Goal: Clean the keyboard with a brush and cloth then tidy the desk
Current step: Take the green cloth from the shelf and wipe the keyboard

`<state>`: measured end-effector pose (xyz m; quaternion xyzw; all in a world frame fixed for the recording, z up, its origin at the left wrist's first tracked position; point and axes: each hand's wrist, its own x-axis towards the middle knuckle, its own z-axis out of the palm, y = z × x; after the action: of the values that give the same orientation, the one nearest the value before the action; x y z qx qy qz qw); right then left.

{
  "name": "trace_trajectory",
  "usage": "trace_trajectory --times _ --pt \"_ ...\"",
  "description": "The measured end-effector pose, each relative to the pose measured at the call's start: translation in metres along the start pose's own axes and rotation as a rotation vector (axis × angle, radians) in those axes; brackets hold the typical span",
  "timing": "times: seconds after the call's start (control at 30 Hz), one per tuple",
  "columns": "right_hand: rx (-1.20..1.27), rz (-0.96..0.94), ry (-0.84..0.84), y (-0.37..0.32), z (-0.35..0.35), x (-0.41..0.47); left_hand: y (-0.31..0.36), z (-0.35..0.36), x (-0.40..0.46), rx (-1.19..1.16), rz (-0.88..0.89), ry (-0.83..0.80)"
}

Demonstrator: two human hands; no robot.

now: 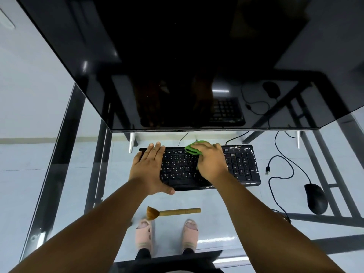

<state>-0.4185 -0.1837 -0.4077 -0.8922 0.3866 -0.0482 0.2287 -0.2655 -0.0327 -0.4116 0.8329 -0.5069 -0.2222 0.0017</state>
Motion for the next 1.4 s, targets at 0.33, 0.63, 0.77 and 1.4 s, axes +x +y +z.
trace_trajectory --times 0.33,0.63,0.77,1.4 --pt "0.074 0.244 0.097 0.014 -0.004 -0.004 -0.007 0.006 -0.016 -0.013 -0.07 0.046" --pt "0.095 -0.138 -0.013 -0.01 0.009 -0.014 -0.026 0.0 -0.017 -0.001 0.01 0.008" --pt "0.061 0.021 0.106 0.005 0.006 -0.01 -0.025 0.002 -0.017 -0.021 -0.004 0.027" --pt "-0.024 -0.438 -0.153 -0.011 0.024 -0.054 -0.04 0.011 -0.035 -0.17 -0.012 0.101"
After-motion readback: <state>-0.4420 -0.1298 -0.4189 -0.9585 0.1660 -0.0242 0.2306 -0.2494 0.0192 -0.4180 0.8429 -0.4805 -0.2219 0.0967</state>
